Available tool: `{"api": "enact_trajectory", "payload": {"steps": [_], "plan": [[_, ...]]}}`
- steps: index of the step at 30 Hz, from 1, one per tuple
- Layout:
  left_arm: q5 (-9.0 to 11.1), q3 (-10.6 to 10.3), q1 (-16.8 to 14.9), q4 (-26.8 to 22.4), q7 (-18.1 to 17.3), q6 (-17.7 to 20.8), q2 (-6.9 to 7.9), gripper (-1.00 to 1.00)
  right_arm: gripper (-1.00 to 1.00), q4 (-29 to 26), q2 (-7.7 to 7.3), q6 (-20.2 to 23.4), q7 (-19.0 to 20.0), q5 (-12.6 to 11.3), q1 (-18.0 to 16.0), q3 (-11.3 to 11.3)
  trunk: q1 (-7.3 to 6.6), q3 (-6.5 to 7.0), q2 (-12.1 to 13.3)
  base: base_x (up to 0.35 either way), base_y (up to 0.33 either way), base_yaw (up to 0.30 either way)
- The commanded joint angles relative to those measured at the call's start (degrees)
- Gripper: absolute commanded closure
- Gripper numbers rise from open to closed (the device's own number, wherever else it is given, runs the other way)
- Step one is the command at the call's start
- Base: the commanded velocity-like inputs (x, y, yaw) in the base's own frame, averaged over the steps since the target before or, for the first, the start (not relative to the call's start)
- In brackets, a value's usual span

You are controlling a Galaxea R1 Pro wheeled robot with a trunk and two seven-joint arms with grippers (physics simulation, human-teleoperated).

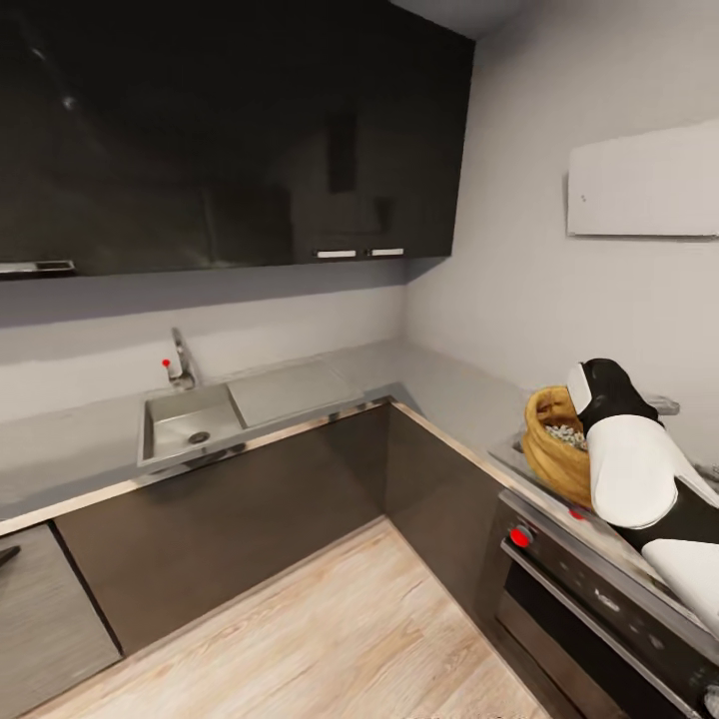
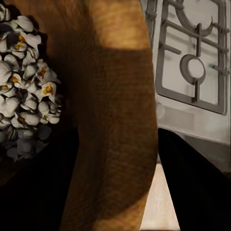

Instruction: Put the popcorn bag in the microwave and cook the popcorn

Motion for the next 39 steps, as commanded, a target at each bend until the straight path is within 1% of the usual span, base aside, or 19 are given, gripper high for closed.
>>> {"api": "enact_trajectory", "payload": {"steps": [1,6,10,15,18,19,22,26,30,39], "plan": [[0.1,0.3,0.0,0.1,0.0,-0.2,-0.02,-1.00,1.00,0.0,0.01,0.2,-0.2,0.1,0.0,-0.2,0.02,-0.02,0.0,0.000,0.000,-0.300],[0.1,0.3,0.0,0.1,0.0,-0.2,0.01,-1.00,1.00,0.1,0.07,0.2,-0.1,-0.1,-0.1,-0.3,0.02,-0.02,0.0,0.000,0.000,-0.300],[0.0,0.3,0.0,0.1,0.0,-0.2,0.03,-1.00,1.00,0.1,0.08,0.2,-0.2,-1.5,-0.1,-0.3,0.02,-0.02,0.0,0.000,0.000,-0.300],[0.1,0.3,0.0,0.1,0.0,-0.2,0.06,-1.00,1.00,0.4,0.05,0.2,-0.1,-2.4,-0.2,-0.5,0.02,-0.02,0.0,0.000,0.000,-0.300],[0.0,0.3,0.0,0.1,0.0,-0.2,0.06,-1.00,1.00,0.8,-0.05,0.2,-0.1,-5.0,-0.3,-2.2,0.02,-0.02,0.0,0.000,0.000,-0.300],[0.1,0.3,0.0,0.1,0.0,-0.2,0.06,-1.00,1.00,0.8,-0.11,0.2,-0.1,-5.5,-0.3,-2.5,0.02,-0.02,0.0,0.000,0.000,-0.300],[0.0,0.3,0.0,0.1,0.0,-0.2,0.06,-1.00,1.00,0.8,-0.17,0.2,-0.1,-6.0,-0.2,-2.8,0.02,-0.02,0.0,0.000,0.000,-0.267],[0.0,0.3,0.0,0.1,0.0,-0.2,0.04,-1.00,1.00,0.8,-0.18,0.2,0.4,-6.2,-0.1,-2.9,0.02,-0.02,0.0,-0.045,0.157,-0.046],[0.0,0.3,0.0,0.1,0.0,-0.2,0.01,-1.00,1.00,0.8,-0.08,0.2,0.5,-7.3,0.0,-2.9,0.02,-0.02,0.0,-0.150,0.297,-0.003],[0.0,0.3,0.0,0.1,0.0,-0.2,-0.02,-1.00,1.00,0.4,-0.14,0.2,0.1,-7.3,0.3,-2.8,0.02,-0.02,0.0,-0.179,0.309,0.000]]}}
